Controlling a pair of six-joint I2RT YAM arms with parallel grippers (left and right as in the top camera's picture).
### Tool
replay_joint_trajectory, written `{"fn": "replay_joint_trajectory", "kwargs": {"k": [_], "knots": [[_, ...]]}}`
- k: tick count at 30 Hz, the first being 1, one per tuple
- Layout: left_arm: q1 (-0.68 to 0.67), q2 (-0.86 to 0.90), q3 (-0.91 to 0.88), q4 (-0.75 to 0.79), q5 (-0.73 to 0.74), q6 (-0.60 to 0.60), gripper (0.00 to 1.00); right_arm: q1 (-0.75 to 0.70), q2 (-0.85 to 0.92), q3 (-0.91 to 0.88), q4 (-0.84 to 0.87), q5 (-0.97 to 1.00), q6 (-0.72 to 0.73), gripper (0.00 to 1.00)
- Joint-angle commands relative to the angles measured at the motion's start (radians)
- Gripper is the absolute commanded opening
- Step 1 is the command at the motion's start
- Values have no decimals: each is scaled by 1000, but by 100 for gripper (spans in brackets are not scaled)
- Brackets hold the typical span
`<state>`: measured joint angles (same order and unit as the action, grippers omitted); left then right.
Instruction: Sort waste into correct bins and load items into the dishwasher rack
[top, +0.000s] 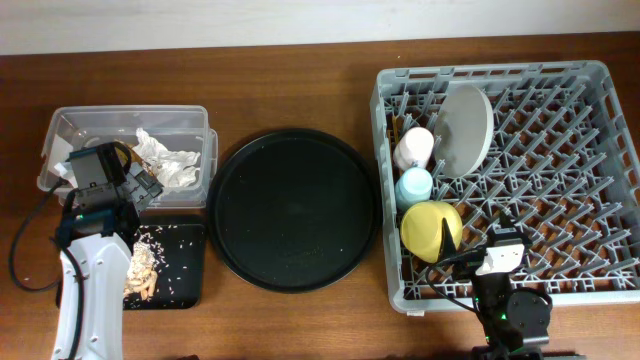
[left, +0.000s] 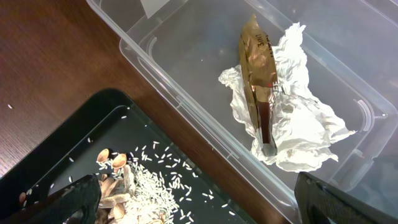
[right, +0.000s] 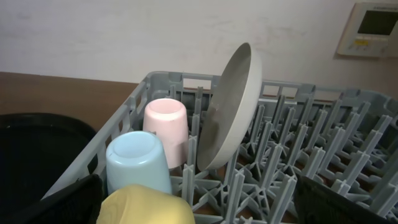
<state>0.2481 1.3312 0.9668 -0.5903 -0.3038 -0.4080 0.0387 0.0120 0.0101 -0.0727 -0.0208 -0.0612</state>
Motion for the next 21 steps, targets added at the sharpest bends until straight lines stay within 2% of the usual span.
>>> {"fn": "replay_joint_trajectory", "kwargs": {"k": [1, 11, 14, 17, 20, 21], "knots": [[3, -7, 11, 2, -7, 9, 99, -6, -9, -5, -4, -17, -10, 98], [3, -39, 5, 2, -7, 9, 99, -6, -9, -5, -4, -17, -10, 98], [-45, -262, -85, -2, -7, 9, 99, -6, -9, -5, -4, -17, -10, 98], [-151, -634, -281, -2, -7, 9, 99, -6, -9, -5, -4, -17, -10, 98], [-167, -914, -490, -23, -8, 9, 99, -6, -9, -5, -4, -17, -10, 98], [-168, -972, -543, 34, -6, 8, 99, -6, -9, -5, -4, -17, -10, 98]]}}
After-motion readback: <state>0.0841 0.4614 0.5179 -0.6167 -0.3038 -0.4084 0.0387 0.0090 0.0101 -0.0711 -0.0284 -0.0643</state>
